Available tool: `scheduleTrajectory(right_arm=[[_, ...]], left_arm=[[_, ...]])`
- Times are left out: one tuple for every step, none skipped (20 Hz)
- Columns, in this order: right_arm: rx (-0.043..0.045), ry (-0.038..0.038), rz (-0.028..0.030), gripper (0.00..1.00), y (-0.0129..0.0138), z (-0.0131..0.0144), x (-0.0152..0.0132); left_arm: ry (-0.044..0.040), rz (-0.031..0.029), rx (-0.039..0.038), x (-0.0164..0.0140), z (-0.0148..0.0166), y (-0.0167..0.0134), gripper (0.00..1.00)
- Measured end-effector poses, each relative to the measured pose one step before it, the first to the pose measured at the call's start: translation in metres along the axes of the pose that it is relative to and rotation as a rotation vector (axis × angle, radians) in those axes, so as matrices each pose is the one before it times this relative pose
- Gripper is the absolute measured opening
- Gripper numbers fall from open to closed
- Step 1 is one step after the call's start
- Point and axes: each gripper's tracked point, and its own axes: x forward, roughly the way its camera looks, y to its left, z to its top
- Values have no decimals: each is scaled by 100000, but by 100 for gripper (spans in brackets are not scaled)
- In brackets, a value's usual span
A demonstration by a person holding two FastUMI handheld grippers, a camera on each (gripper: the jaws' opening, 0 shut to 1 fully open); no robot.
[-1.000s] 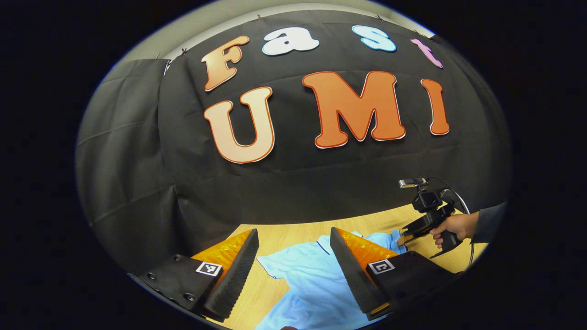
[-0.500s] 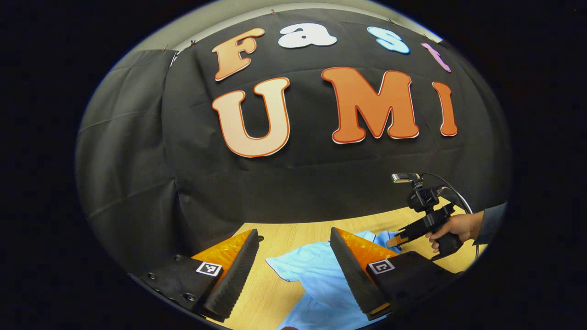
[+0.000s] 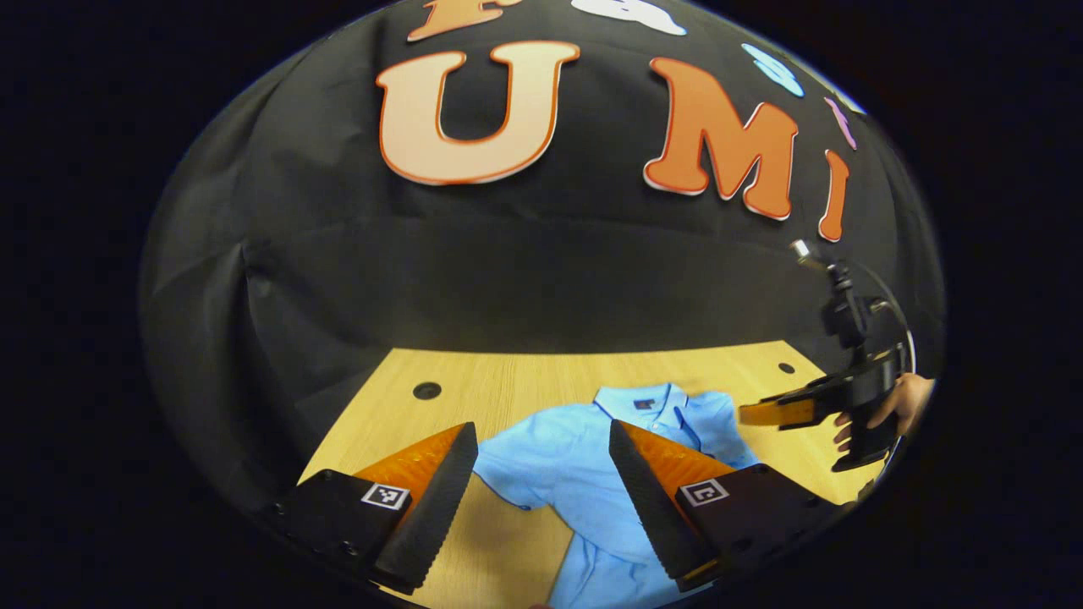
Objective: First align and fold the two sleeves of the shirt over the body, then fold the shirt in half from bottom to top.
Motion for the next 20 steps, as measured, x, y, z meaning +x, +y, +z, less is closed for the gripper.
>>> scheduleTrajectory(right_arm=[[1637,-2127,-1725,59,-179,200,-917],[1834,-1810,-1156,65,-232,217,-880],[1778,-1795,-1092,68,-158,-62,-794],[1127,-1768,-575,75,-199,131,-733],[159,-1543,-898,78,-345,-118,-753],[-1177,-1209,-1424,82,-569,-129,-523],[-1755,-207,-2207,84,-712,-510,-651],[-1514,92,-1314,86,-480,-542,-514],[-944,-300,-1239,88,-368,-424,-498],[-350,-645,-1038,89,-426,-287,-511],[259,-794,-1088,89,-419,-355,-665],[671,-762,-671,90,-425,-185,-567],[850,-257,-685,91,-400,-444,-363],[1039,-353,-331,91,-444,-135,-556],[1000,-247,-244,92,-431,-280,-612],[804,-264,-206,92,-403,-269,-470],[526,-331,-303,92,-437,-357,-420],[448,-34,-552,92,-587,-312,-453],[549,917,-539,92,-554,-647,-399],[621,1216,-970,92,-586,-577,-342]], left_arm=[[4007,-762,-1623,1129,-716,492,100],[4209,-498,-1910,1129,-770,653,99],[4546,-126,-2091,1063,-725,540,99],[4730,-466,-2197,982,-1006,687,97],[4455,-661,-2765,1064,-688,511,97],[5874,-2080,-2017,956,-1063,203,98],[5825,828,-1443,1091,-1073,821,97],[5719,737,-1046,1029,-960,488,97],[4181,1103,-897,1285,-646,587,96],[3784,881,-1233,1305,-362,233,97],[3131,612,-1318,953,-207,134,97],[2132,1215,-951,949,-19,287,95],[2053,1450,-434,785,148,347,96],[1402,1820,-610,724,172,232,96],[1602,1930,-122,712,198,318,99],[673,1584,-162,559,324,144,95],[1654,1601,-125,585,146,156,99],[2329,2636,138,850,-145,327,95],[2233,2911,-186,640,-145,430,99],[2170,2267,-604,552,-112,187,95]])
